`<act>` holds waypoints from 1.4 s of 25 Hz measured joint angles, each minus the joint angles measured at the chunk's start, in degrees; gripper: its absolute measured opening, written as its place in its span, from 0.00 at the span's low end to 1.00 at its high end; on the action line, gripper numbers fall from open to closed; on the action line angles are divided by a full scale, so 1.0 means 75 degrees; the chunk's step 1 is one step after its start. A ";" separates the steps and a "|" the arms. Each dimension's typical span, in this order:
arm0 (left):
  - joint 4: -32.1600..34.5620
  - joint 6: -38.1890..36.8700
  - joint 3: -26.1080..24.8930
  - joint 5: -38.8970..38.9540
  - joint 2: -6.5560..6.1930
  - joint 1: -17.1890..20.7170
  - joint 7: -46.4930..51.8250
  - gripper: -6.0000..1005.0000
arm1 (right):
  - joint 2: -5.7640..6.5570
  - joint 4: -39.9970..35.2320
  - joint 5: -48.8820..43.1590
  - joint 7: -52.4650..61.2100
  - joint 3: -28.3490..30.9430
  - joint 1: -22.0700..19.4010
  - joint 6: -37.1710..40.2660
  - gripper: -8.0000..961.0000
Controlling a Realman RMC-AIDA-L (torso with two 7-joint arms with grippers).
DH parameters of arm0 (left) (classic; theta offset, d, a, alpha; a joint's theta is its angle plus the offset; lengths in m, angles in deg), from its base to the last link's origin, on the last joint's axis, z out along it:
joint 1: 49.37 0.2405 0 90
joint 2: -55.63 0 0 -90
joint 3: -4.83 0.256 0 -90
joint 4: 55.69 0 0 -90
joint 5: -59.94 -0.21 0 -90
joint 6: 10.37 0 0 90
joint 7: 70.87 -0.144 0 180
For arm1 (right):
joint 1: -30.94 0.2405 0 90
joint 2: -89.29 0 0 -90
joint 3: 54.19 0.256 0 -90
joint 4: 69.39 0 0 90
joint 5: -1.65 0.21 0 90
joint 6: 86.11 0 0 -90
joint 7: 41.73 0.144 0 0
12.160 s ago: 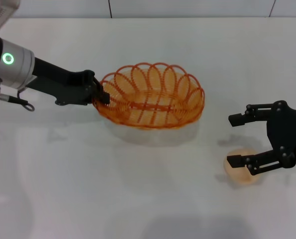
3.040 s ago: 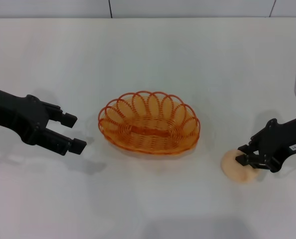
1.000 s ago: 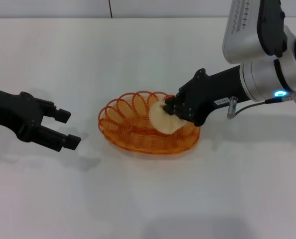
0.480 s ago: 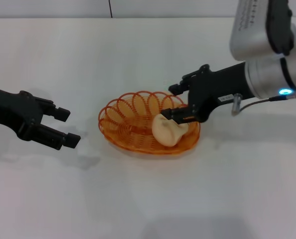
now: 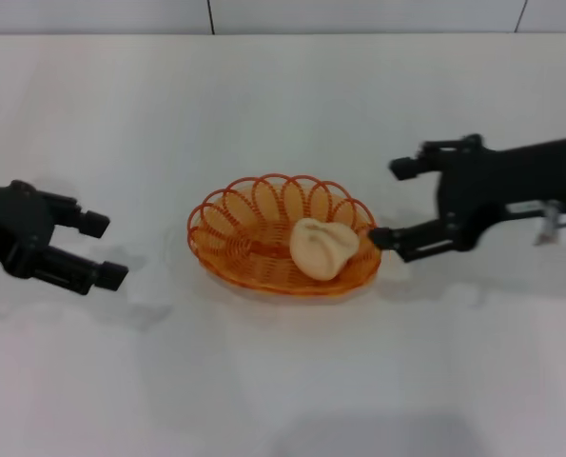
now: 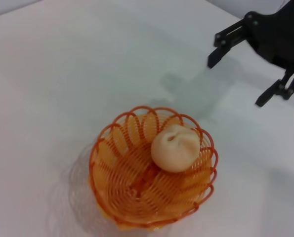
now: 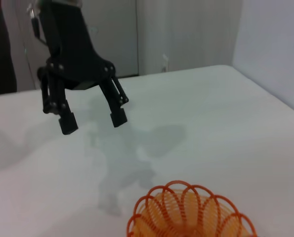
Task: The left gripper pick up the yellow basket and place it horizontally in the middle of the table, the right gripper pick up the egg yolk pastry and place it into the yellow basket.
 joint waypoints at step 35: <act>-0.0003 -0.0362 0.0198 0.0089 0.0205 -0.0329 -0.0653 0.87 | 0.0004 0.0111 -0.0262 -0.0171 0.0400 -0.0074 0.1413 0.91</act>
